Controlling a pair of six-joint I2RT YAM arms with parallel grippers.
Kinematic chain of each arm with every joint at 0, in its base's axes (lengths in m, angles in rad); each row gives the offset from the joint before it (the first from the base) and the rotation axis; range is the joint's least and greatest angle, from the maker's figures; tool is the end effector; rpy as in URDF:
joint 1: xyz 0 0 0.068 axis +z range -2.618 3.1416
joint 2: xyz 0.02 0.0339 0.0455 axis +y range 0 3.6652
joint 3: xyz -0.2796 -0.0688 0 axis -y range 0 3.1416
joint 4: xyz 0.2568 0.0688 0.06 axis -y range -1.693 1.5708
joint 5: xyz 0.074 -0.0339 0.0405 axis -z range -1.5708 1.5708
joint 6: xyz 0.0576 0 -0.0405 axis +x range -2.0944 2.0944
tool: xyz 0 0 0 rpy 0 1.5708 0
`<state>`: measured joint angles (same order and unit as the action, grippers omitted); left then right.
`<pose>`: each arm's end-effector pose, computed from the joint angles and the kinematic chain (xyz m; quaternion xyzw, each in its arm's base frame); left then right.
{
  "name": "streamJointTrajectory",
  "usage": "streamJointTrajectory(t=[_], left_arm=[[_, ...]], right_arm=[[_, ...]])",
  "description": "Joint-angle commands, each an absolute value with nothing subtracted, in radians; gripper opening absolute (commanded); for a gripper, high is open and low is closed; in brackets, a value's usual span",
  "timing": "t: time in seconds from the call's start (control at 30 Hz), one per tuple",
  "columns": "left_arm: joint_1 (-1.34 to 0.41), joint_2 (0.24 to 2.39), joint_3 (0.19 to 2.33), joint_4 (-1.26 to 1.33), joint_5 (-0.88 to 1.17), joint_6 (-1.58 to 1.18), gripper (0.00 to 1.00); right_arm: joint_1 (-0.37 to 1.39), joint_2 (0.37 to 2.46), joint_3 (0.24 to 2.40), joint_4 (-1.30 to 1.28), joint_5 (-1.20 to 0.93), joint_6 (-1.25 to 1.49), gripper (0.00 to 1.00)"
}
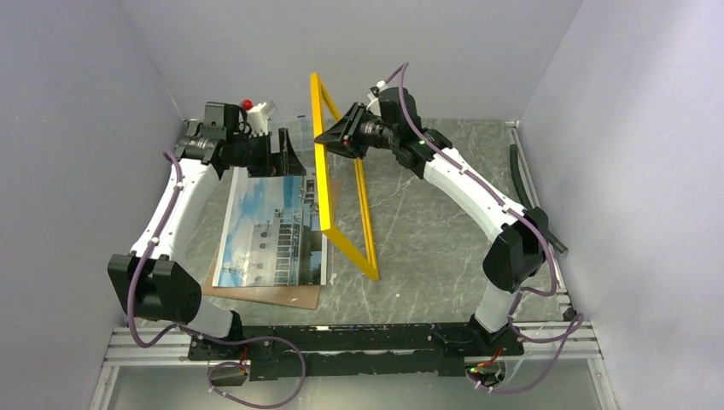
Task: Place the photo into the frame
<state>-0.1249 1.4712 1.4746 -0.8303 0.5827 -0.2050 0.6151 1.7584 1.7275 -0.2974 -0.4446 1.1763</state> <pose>0.3249 -0.0727 0.3627 0.0686 0.8958 -0.3211 0.2994 0.3532 0.2799 0.3996 0.0963 0.7977 0.5552 0.2149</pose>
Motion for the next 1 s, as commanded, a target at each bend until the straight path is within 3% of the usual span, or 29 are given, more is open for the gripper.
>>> streamJointTrajectory(t=[0.0, 0.3, 0.5, 0.6, 0.73, 0.97], left_arm=[[-0.171, 1.452, 1.556, -0.812, 0.6, -0.251, 0.95], [-0.316, 1.485, 1.621, -0.806, 0.529, -0.269, 0.95], [-0.372, 1.516, 1.672, -0.802, 0.485, -0.268, 0.95], [-0.399, 1.54, 1.697, -0.801, 0.462, -0.264, 0.95], [-0.432, 1.57, 1.728, -0.794, 0.435, -0.255, 0.95], [-0.522, 1.622, 1.779, -0.779, 0.387, -0.239, 0.94]], right_arm=[[0.579, 1.697, 1.663, -0.148, -0.504, 1.229, 0.1], [0.527, 1.666, 1.551, -0.063, -0.552, 1.272, 0.15], [0.487, 1.667, 1.628, -0.209, -0.561, 1.186, 0.54], [0.476, 1.697, 1.74, -0.402, -0.534, 1.073, 0.65], [0.472, 1.75, 1.918, -0.644, -0.497, 0.919, 0.69], [0.445, 1.764, 1.991, -0.809, -0.473, 0.796, 0.7]])
